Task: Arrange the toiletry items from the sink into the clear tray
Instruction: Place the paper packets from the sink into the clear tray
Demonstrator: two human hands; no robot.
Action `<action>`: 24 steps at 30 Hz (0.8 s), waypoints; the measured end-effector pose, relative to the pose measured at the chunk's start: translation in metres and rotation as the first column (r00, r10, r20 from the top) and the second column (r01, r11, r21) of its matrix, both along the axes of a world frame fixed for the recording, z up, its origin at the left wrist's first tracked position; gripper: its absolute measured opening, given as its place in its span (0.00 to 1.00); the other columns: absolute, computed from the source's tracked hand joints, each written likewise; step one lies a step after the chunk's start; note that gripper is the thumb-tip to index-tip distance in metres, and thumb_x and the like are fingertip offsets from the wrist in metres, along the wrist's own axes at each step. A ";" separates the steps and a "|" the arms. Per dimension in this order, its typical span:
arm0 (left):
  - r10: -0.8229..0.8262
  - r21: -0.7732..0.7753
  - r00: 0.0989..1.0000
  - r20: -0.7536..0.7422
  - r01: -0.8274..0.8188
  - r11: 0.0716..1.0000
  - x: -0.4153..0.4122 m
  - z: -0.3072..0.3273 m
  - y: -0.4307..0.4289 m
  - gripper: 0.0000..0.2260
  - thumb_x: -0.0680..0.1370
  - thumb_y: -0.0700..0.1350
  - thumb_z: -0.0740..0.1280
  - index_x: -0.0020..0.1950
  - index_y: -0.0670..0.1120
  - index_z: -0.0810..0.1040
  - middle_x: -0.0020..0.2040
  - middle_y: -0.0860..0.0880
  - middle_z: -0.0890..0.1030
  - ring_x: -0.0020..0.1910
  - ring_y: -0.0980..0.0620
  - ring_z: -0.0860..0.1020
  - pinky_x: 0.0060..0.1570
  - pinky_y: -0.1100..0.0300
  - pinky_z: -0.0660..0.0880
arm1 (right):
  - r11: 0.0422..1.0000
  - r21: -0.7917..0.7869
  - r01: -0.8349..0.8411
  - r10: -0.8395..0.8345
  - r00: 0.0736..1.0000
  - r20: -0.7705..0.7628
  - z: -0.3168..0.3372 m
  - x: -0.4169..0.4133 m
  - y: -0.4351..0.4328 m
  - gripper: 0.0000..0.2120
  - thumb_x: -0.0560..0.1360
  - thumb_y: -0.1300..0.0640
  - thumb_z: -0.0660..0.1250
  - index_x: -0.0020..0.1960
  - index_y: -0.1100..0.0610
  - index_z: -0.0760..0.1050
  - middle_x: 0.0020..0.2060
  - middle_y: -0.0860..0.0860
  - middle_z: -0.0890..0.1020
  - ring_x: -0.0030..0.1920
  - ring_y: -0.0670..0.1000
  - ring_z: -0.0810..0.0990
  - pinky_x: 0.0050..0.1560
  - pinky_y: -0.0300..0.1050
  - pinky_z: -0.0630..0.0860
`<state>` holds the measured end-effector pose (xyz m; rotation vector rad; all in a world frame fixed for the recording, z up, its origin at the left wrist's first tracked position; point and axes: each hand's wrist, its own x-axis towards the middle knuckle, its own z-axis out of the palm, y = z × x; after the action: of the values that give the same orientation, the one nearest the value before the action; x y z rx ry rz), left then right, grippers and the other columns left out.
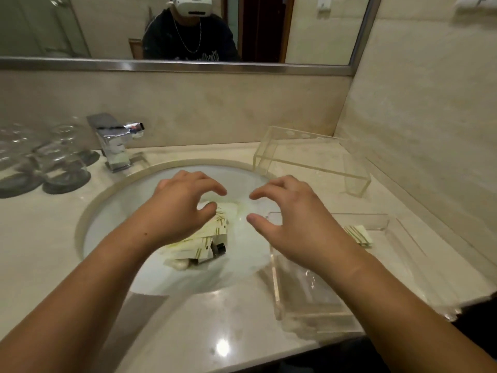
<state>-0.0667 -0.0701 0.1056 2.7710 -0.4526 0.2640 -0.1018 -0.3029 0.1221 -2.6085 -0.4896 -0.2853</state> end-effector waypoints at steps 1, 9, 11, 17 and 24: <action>0.018 0.011 1.000 -0.019 -0.018 1.000 0.003 -0.003 0.009 0.13 0.79 0.53 0.65 0.63 0.63 0.76 0.63 0.60 0.77 0.65 0.53 0.71 0.68 0.45 0.67 | 0.999 -0.032 -0.019 0.019 1.000 -0.004 -0.002 0.006 0.011 0.18 0.76 0.40 0.66 0.65 0.40 0.75 0.62 0.43 0.73 0.66 0.45 0.68 0.68 0.48 0.68; 0.160 0.218 0.962 -0.223 -0.111 0.970 0.042 -0.043 0.066 0.16 0.79 0.53 0.68 0.66 0.60 0.76 0.64 0.58 0.78 0.65 0.51 0.72 0.65 0.48 0.71 | 0.932 -0.339 -0.131 0.080 0.984 -0.159 -0.027 0.064 0.084 0.17 0.78 0.45 0.66 0.66 0.45 0.75 0.61 0.51 0.75 0.63 0.55 0.73 0.64 0.55 0.69; 0.168 0.257 0.942 -0.291 -0.092 0.962 0.053 -0.053 0.071 0.17 0.78 0.54 0.68 0.67 0.59 0.75 0.64 0.58 0.79 0.63 0.52 0.73 0.63 0.50 0.71 | 0.912 -0.380 -0.157 0.084 0.976 -0.202 -0.038 0.079 0.099 0.16 0.78 0.46 0.65 0.66 0.46 0.76 0.61 0.51 0.76 0.63 0.55 0.73 0.62 0.54 0.70; 0.205 0.286 0.860 -0.468 -0.072 0.956 0.079 -0.079 0.078 0.27 0.74 0.59 0.72 0.71 0.54 0.73 0.65 0.56 0.78 0.62 0.52 0.76 0.62 0.51 0.74 | 0.852 -0.477 -0.218 0.055 0.941 -0.333 -0.075 0.116 0.136 0.18 0.78 0.52 0.66 0.67 0.47 0.75 0.61 0.50 0.77 0.63 0.54 0.74 0.60 0.51 0.72; 0.222 0.252 0.787 -0.575 -0.087 0.964 0.088 -0.105 0.082 0.40 0.70 0.62 0.75 0.78 0.55 0.64 0.70 0.55 0.76 0.65 0.50 0.75 0.63 0.53 0.74 | 0.797 -0.528 -0.292 0.049 0.904 -0.426 -0.106 0.136 0.155 0.24 0.77 0.58 0.64 0.72 0.47 0.70 0.64 0.50 0.77 0.64 0.54 0.75 0.61 0.52 0.74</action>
<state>0.0209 0.0120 0.0002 2.8865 -0.0840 -0.6633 0.0342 -0.1481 0.0162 -3.0581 -0.7603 0.5404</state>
